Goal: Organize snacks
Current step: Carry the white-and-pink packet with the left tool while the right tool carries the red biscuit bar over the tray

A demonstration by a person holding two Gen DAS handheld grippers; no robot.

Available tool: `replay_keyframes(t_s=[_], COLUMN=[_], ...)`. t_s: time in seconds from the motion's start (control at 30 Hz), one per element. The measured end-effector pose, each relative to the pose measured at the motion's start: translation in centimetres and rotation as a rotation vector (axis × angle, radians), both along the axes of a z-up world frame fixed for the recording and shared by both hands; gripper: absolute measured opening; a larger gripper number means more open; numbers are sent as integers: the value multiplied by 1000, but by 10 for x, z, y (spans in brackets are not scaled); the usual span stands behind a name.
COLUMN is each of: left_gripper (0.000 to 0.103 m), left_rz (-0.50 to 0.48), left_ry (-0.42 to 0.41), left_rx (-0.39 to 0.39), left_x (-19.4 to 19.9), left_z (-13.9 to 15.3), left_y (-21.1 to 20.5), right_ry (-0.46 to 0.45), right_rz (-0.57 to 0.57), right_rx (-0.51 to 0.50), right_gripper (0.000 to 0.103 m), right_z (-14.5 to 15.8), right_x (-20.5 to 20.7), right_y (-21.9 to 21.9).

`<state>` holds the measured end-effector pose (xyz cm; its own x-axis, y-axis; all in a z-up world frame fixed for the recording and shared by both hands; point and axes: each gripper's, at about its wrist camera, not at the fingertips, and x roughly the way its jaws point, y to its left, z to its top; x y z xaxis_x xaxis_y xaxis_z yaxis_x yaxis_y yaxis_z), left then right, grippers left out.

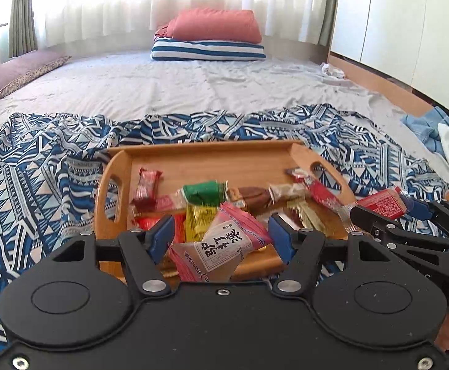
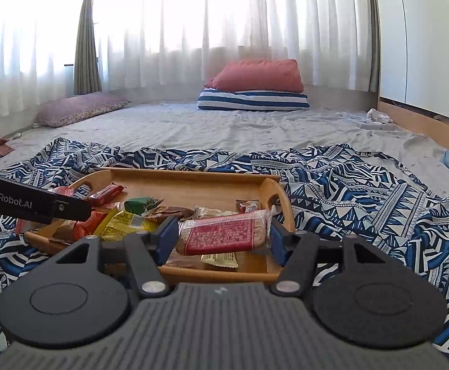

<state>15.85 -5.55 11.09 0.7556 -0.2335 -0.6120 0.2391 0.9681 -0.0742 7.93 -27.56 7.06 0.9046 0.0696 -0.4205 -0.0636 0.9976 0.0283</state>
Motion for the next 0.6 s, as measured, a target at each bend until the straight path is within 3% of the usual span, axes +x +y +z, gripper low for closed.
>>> replay_keyframes(t_s=[0.6], left_gripper=[64], left_rz=[30], left_ry=[-10], left_rx=[-93], left_x=[65], left_z=[14], left_y=[7], right_ry=[50], right_rz=[-42], right_rx=[44], right_gripper=[64], right_z=[23], right_x=[68], right_y=[-14])
